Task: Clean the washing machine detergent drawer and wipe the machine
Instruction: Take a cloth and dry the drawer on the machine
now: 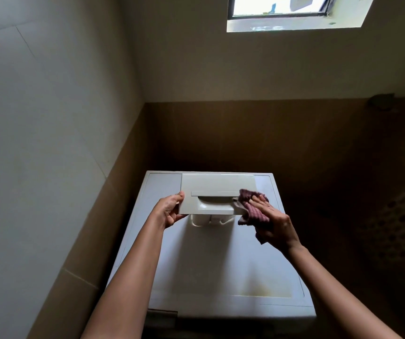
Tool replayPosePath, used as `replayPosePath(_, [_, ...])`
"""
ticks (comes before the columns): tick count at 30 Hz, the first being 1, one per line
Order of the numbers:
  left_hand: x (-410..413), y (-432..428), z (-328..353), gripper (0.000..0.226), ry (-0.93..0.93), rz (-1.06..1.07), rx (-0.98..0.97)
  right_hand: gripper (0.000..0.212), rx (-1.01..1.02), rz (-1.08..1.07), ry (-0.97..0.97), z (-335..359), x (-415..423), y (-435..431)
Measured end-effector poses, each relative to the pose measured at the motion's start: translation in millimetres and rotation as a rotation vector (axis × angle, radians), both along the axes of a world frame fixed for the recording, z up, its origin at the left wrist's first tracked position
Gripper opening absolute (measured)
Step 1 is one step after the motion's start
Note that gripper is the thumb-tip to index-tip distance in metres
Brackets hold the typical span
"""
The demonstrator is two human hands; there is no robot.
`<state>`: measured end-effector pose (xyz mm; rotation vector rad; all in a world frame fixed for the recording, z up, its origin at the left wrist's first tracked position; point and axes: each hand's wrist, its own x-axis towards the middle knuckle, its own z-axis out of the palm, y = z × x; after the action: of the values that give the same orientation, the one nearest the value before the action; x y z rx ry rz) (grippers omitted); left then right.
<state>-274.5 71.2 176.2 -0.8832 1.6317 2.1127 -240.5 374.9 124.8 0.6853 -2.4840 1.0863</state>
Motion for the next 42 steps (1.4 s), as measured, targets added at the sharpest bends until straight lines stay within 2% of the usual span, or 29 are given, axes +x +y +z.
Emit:
replayPosePath(2, [2, -1, -1, 0.017, 0.008, -0.017, -0.004, 0.065, -0.052, -0.096, -0.220, 4, -3, -9])
replayPosePath(4, [3, 0, -1, 0.012, 0.012, -0.027, -0.007, 0.068, -0.101, -0.220, -0.357, 11, -9, -22])
replayPosePath(8, [4, -4, 1, 0.005, 0.008, -0.041, -0.002, 0.061, -0.120, -0.374, -0.465, 28, -34, -39])
replayPosePath(10, [4, -5, 2, 0.005, 0.007, -0.051, 0.004, 0.056, -0.106, -0.399, -0.494, 38, -47, -41])
replayPosePath(14, [8, -4, 0, 0.008, 0.017, -0.056, 0.003, 0.026, -0.185, -0.387, -0.672, 55, -66, -39])
replayPosePath(16, [9, -4, 2, 0.006, 0.025, -0.031, 0.008, 0.017, -0.340, -0.334, -0.764, 58, -73, -34])
replayPosePath(18, [7, -5, 0, 0.013, 0.048, 0.009, -0.037, 0.018, -0.498, -0.306, -0.822, 58, -77, -32])
replayPosePath(22, [3, -4, -7, 0.028, 0.084, 0.146, -0.181, 0.010, -0.615, -0.346, -0.801, 50, -71, -42])
replayPosePath(26, [3, -2, -7, 0.038, 0.100, 0.243, -0.319, 0.024, -0.623, -0.449, -0.676, 39, -53, -55])
replayPosePath(29, [9, 10, 0, 0.069, -0.006, 0.184, -0.683, 0.025, -0.602, -0.500, -0.561, 35, -37, -68])
replayPosePath(31, [21, 29, 7, 0.073, 0.002, 0.140, -0.905, 0.024, -0.569, -0.525, -0.473, 31, -29, -77])
replayPosePath(32, [26, 38, 6, 0.072, 0.031, 0.114, -0.908, 0.022, -0.577, -0.534, -0.440, 28, -26, -81])
replayPosePath(34, [29, 52, -1, 0.075, 0.041, 0.048, -0.718, 0.019, -0.583, -0.546, -0.396, 23, -18, -89])
replayPosePath(38, [25, 60, -16, 0.079, -0.034, -0.019, -0.166, 0.017, -0.502, -0.547, -0.289, 11, -3, -96])
replayPosePath(40, [24, 60, -18, 0.071, -0.058, -0.019, -0.053, 0.015, -0.410, -0.508, -0.206, 3, 7, -97])
replayPosePath(42, [24, 60, -22, 0.080, -0.094, -0.046, -0.015, 0.018, -0.307, -0.432, -0.121, -7, 21, -99])
